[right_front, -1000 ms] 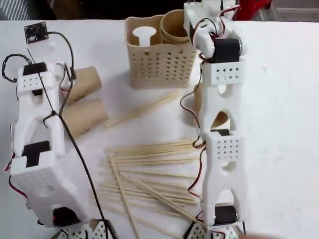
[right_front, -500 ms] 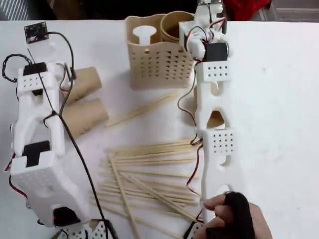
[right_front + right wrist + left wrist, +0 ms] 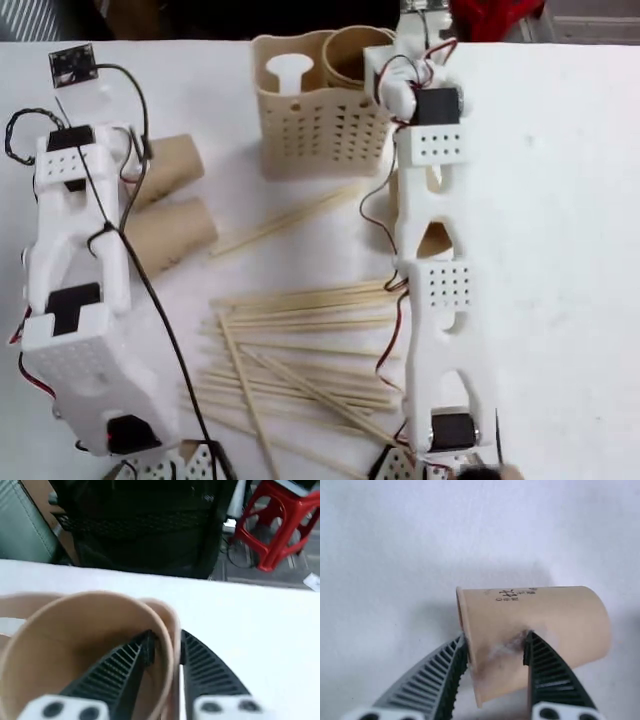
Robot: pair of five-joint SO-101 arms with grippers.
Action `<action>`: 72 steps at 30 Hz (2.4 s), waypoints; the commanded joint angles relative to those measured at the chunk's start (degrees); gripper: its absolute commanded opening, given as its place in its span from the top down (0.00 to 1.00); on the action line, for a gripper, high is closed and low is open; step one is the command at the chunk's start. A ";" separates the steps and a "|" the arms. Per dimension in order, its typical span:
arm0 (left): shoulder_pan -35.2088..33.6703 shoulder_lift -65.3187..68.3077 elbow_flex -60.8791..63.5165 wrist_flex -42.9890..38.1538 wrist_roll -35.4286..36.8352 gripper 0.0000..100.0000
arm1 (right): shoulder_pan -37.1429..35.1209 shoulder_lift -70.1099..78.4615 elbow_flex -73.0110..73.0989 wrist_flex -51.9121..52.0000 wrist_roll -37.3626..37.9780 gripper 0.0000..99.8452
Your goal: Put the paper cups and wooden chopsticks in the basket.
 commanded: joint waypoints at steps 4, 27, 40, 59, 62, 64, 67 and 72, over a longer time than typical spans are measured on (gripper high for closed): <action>2.51 3.47 0.35 0.09 -0.88 0.81 | -0.40 -8.31 0.62 13.76 0.79 0.96; 2.51 3.47 0.44 0.09 -0.88 0.81 | -6.20 -15.34 8.88 17.10 -0.88 0.96; 2.51 3.47 0.53 0.09 -0.88 0.81 | -5.85 -15.87 1.49 18.42 -0.88 0.74; 2.51 3.47 0.53 0.00 -0.88 0.81 | 3.38 -39.69 20.92 25.01 15.65 0.76; 2.51 3.47 0.53 0.00 -0.88 0.81 | 3.03 -48.84 37.63 24.92 25.41 0.76; 2.51 3.47 0.53 0.00 -0.88 0.81 | 2.95 -55.08 49.76 24.84 33.58 0.76; 2.51 3.47 0.53 0.00 -0.88 0.81 | 3.38 -65.63 66.73 24.66 44.31 0.76; 2.51 3.47 0.53 0.00 -0.88 0.81 | 6.55 -84.35 92.75 18.77 56.97 0.76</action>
